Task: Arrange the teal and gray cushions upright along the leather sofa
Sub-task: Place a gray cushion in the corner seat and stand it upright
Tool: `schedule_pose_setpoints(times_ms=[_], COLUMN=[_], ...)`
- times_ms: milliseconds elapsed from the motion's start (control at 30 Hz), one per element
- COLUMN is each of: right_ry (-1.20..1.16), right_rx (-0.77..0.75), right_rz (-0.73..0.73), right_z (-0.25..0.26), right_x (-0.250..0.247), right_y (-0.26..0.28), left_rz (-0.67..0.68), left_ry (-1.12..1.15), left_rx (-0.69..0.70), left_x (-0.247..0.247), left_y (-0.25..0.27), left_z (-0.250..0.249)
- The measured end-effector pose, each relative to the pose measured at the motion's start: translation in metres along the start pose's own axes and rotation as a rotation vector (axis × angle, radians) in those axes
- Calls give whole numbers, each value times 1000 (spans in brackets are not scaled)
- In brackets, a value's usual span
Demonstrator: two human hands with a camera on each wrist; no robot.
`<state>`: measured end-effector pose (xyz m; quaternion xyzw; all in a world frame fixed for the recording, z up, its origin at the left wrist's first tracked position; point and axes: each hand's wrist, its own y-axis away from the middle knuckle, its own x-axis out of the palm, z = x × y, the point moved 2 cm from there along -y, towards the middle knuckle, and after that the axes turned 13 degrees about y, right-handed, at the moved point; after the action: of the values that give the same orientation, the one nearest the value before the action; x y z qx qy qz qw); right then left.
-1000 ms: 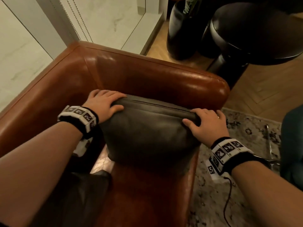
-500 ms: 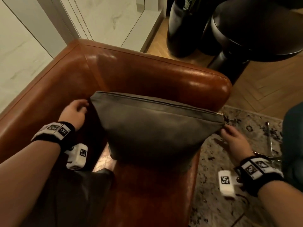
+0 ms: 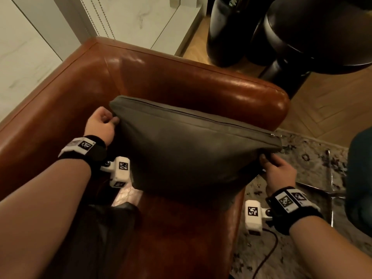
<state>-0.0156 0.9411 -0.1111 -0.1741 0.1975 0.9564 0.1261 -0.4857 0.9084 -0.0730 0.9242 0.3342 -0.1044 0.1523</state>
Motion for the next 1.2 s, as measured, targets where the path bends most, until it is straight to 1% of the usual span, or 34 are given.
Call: schedule_pose_setpoints(times_ms=[100,133,167,200,233,300,333,367,400,433,500,533,567,633,700,800,833,867,900,933,967,1033,1067,1100,1133,1200], right_ry=[29,46,64,48,23,-166,-251,-282,-271,-216,-49,0,16,9,-3,52,89,153,264,412,564,659,711,772,818,870], right_rx=[-114,-120,-128,-104,-68,89,157,196,200,167,76,75,108,124,109,133,137,187,238,284,302,303,254,146,18,-272], right_rz=[51,63,79,111,149,233,264,275,285,291,186,110,40,-56,-83,-53,-31,-1,54,150,293,567,680,763,822,894], right_z=[14,14,12,6,0,-17,-24,-32,-39,-45,-46,-46,-45,-46,-43,-49,-58,-68,-78,-85,-85,-65,-52,-42,-27,6], right_x=[1,2,5,6,7,8,8,9,11,14,20,21,22,24,27,26,22,17,13,13,15,30,40,51,63,92], right_y=[1,3,6,8,10,15,19,21,23,25,25,22,19,13,14,15,14,14,17,27,44,96,123,147,171,209], left_rz=[-5,-12,9,43,84,145,161,163,164,142,47,-13,-65,-176,-200,-163,-143,-128,-129,-140,-153,-154,-139,-120,-109,-125], left_ry=[-131,-174,-167,-146,-113,1,70,128,152,146,123,128,141,149,108,59,67,94,127,157,177,220,249,274,276,179], left_rx=[40,60,73,62,15,-151,-239,-294,-302,-274,-200,-182,-180,-211,-211,-148,-145,-148,-156,-158,-144,-92,-68,-45,-23,64], left_x=[-8,-7,-4,-1,1,3,5,8,12,15,18,17,17,16,17,18,16,11,6,-2,-10,-27,-34,-41,-51,-82], left_y=[-8,-7,-1,4,10,23,28,33,36,36,34,31,28,23,23,29,34,40,50,60,74,110,132,155,178,223], left_z=[-7,-8,-11,-6,1,19,27,32,32,32,29,29,30,33,32,23,19,15,11,8,5,-5,-11,-17,-24,-30])
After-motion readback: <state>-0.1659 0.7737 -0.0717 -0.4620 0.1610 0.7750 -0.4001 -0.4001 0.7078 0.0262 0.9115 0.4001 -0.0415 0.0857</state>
